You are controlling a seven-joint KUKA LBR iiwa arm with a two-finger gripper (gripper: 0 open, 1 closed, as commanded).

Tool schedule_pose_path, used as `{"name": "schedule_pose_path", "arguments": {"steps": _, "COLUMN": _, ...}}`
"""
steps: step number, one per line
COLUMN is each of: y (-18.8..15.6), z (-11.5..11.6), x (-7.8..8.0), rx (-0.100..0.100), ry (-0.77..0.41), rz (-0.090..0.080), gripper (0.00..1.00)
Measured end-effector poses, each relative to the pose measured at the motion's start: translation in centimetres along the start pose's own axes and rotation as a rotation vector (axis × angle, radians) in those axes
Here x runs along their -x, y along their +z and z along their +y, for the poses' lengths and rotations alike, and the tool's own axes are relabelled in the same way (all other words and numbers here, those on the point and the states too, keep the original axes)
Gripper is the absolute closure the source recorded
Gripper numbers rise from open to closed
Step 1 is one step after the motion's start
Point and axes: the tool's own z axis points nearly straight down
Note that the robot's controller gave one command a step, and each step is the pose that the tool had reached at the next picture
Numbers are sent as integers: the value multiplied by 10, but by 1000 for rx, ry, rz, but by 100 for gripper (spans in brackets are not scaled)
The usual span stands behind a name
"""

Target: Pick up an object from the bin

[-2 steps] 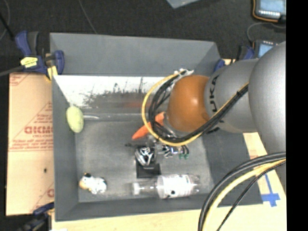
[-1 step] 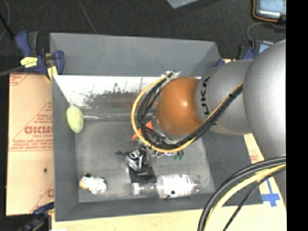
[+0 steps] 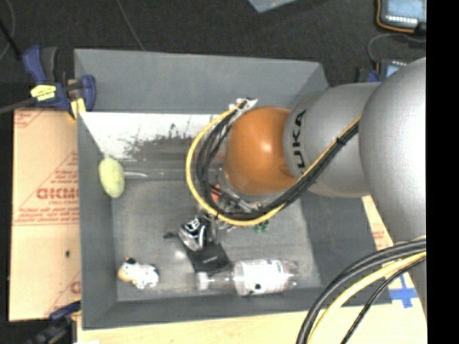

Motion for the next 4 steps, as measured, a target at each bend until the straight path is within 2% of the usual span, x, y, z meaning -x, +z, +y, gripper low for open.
{"name": "schedule_pose_path", "arguments": {"steps": 2, "y": 3, "z": 2, "x": -3, "rx": 0, "ry": 9, "rz": -1, "gripper": 100}}
{"name": "schedule_pose_path", "arguments": {"steps": 4, "y": 4, "z": 11, "x": -6, "rx": 0, "ry": 67, "rz": -1, "gripper": 100}}
